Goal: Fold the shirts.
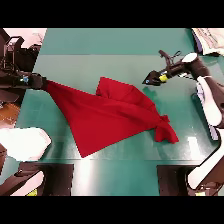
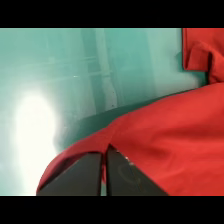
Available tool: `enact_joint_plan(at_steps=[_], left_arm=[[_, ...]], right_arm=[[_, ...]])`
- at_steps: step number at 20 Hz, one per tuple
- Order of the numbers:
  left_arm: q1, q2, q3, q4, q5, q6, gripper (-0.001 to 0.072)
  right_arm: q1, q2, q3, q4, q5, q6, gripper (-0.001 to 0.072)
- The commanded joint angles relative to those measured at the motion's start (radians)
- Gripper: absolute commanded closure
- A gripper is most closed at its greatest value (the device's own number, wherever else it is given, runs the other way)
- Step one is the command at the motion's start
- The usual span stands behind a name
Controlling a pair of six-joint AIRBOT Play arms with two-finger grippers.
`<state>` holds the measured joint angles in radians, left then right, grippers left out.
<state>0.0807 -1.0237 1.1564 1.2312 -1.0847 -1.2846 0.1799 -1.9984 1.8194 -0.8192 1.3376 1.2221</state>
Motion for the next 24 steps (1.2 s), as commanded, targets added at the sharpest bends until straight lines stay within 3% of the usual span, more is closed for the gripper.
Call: enact_joint_plan(at_steps=[1, 7, 8, 10, 12, 18, 24], left_arm=[[0.001, 0.0, 0.0, -0.017, 0.0, 0.0, 0.0682], [0.001, 0.0, 0.0, -0.035, 0.0, 0.001, 0.0682], [0.001, 0.0, 0.0, -0.035, 0.0, 0.001, 0.0682], [0.001, 0.0, 0.0, -0.035, 0.0, 0.001, 0.0682], [0.001, 0.0, 0.0, -0.035, -0.001, 0.001, 0.0682], [0.001, 0.013, 0.071, -0.034, -0.02, 0.001, 0.0682], [0.001, 0.013, 0.544, -0.036, -0.095, 0.001, 0.0682]], right_arm=[[0.055, -0.119, 0.137, 0.004, -0.001, 0.0, 0.0307], [0.133, -0.175, 0.199, -0.047, 0.042, 0.01, 0.0317], [0.144, -0.175, 0.199, -0.045, 0.038, 0.01, 0.0379], [0.164, -0.175, 0.2, -0.046, 0.015, 0.01, 0.042], [0.171, -0.172, 0.2, -0.045, -0.007, 0.01, 0.0694], [0.085, 0.057, 0.2, -0.048, -0.098, 0.01, 0.0697], [-0.128, 0.5, 0.2, -0.048, -0.148, 0.007, 0.0697]])
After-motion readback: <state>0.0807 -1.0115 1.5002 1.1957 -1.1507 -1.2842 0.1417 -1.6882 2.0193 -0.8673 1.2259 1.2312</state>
